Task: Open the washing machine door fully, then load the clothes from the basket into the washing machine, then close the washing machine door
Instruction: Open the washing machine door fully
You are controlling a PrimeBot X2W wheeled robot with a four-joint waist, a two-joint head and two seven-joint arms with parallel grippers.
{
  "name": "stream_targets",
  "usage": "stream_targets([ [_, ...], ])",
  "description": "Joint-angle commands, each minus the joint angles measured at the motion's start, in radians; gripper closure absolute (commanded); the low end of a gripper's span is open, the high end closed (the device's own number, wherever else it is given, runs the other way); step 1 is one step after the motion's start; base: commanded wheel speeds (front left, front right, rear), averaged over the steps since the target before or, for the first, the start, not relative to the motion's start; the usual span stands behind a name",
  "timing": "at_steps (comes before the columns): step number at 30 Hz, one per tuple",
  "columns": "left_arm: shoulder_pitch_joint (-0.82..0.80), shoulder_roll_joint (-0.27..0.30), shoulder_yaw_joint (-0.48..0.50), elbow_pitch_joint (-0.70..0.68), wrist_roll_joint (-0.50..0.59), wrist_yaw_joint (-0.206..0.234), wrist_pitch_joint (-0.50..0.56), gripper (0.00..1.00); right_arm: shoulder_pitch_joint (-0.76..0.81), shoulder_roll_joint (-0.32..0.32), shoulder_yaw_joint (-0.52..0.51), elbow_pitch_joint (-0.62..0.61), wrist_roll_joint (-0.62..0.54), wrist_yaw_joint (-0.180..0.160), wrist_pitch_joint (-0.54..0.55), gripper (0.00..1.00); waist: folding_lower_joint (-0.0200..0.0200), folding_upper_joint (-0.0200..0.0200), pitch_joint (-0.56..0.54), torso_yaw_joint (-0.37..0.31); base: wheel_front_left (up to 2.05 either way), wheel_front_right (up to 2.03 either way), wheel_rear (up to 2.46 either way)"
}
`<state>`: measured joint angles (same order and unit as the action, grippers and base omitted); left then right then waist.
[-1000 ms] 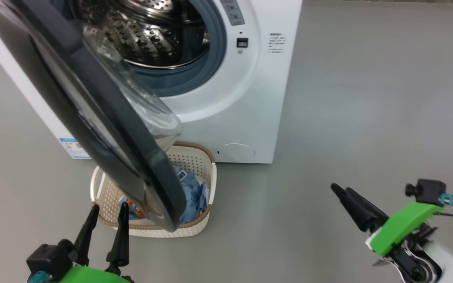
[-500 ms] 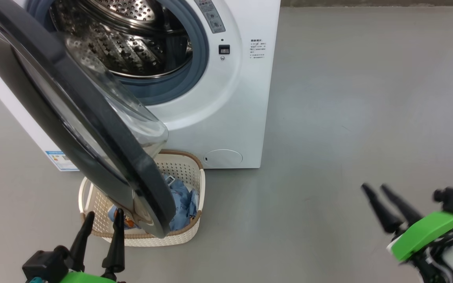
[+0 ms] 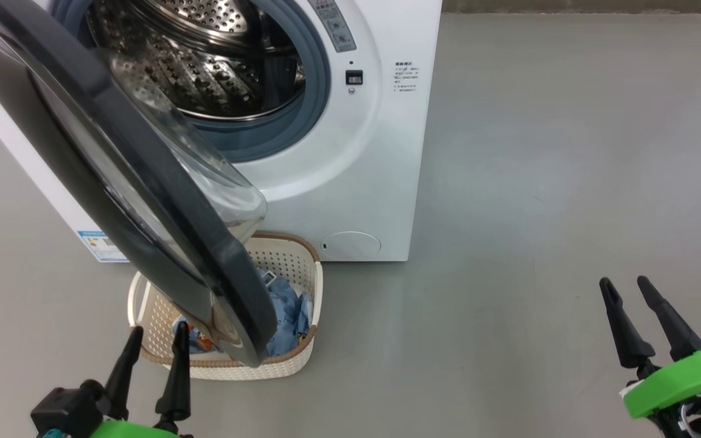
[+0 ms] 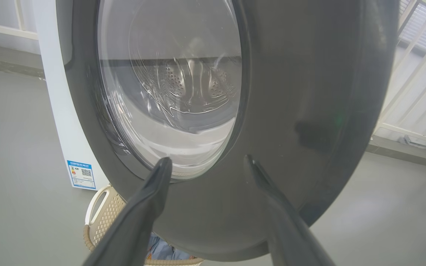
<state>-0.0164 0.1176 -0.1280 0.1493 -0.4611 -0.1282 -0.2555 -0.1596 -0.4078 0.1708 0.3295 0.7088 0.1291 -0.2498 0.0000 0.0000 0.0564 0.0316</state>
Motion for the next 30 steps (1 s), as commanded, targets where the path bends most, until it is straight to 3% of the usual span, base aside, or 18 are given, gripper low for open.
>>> stream_targets([
  [1,-0.019,0.015,0.035,-0.031,0.013,-0.003,-0.006,0.00,0.024,-0.003,-0.007,-0.034,-0.031,0.002,-0.012,0.00,0.0000,0.0000,0.001,0.003,0.00,0.00,0.00],
  [25,-0.047,-0.001,0.063,-0.051,0.057,-0.003,-0.006,0.00,0.088,0.054,-0.049,-0.022,-0.096,0.002,-0.012,0.00,0.0000,0.0000,0.023,0.014,0.00,0.00,0.00],
  [26,-0.048,-0.004,0.066,-0.056,0.061,-0.003,-0.006,0.27,0.089,0.055,-0.050,-0.023,-0.097,0.002,-0.012,0.00,0.0000,0.0000,0.022,0.014,0.00,0.00,0.00],
  [27,-0.049,-0.006,0.071,-0.061,0.066,-0.003,-0.006,0.67,0.090,0.055,-0.052,-0.024,-0.097,0.002,-0.012,0.00,0.0000,0.0000,0.021,0.015,0.00,0.00,0.00],
  [28,-0.050,-0.009,0.077,-0.069,0.071,-0.003,-0.006,1.00,0.091,0.055,-0.055,-0.025,-0.097,0.002,-0.012,0.00,0.0000,0.0000,0.020,0.015,0.00,0.00,0.00],
  [30,-0.051,-0.012,0.092,-0.093,0.091,-0.003,-0.006,1.00,0.092,0.055,-0.057,-0.026,-0.098,0.002,-0.012,0.00,0.0000,0.0000,0.018,0.015,0.00,0.00,0.00],
])
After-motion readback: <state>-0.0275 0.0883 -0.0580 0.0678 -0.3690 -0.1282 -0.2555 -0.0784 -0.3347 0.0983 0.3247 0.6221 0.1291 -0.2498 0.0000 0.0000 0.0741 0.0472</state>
